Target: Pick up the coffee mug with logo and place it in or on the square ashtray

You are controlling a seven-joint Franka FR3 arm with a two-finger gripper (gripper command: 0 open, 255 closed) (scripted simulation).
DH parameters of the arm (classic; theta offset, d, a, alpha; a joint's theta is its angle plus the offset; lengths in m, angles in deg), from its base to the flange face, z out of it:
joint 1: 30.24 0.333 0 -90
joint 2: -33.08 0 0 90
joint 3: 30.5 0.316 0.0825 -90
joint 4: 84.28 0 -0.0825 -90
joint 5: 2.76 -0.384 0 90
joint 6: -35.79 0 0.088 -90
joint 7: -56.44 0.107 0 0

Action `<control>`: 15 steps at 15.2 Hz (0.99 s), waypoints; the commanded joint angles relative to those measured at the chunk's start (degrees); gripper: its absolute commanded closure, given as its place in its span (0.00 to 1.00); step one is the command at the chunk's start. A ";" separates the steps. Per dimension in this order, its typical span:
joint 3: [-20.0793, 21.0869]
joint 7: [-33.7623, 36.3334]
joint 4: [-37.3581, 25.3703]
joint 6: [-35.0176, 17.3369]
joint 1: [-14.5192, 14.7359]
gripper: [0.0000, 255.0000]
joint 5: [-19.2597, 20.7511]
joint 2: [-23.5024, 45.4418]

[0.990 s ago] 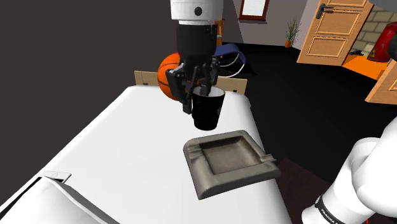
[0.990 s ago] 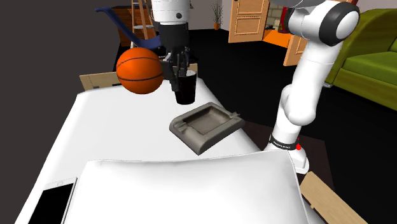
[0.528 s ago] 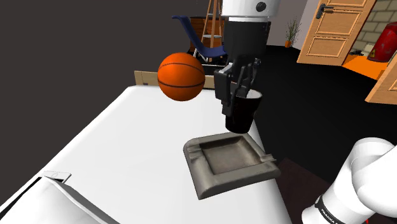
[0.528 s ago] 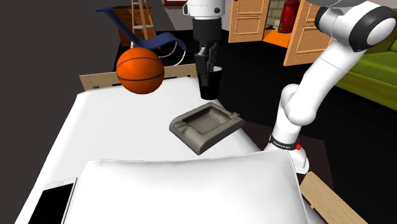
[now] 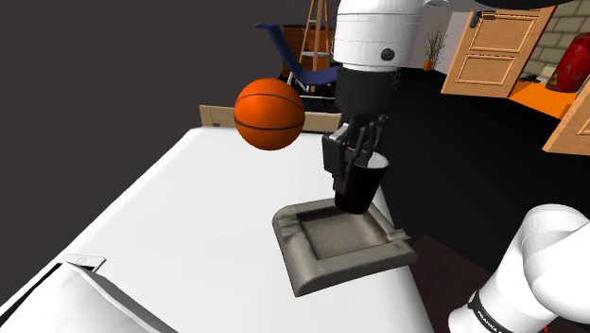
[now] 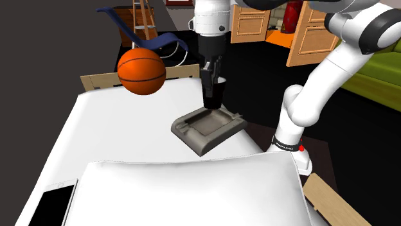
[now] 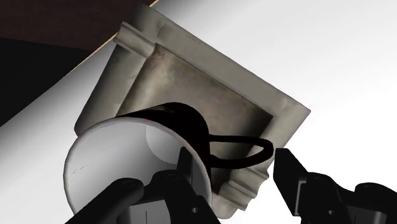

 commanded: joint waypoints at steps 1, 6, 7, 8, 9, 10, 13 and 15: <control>0.19 -0.07 1.96 -1.68 0.13 1.00 -0.21 -0.34; 0.52 -0.39 6.46 -5.40 0.43 1.00 -0.71 -1.16; 0.60 -0.45 7.32 -6.15 0.48 1.00 -0.80 -1.29; 0.69 -0.50 8.17 -6.90 0.54 1.00 -0.90 -1.40; 0.78 -0.54 9.01 -7.64 0.59 1.00 -0.99 -1.49; 0.87 -0.59 9.84 -8.39 0.65 1.00 -1.08 -1.58; 0.92 -0.61 10.19 -8.71 0.67 1.00 -1.12 -1.61; 0.92 -0.61 10.19 -8.71 0.67 1.00 -1.12 -1.61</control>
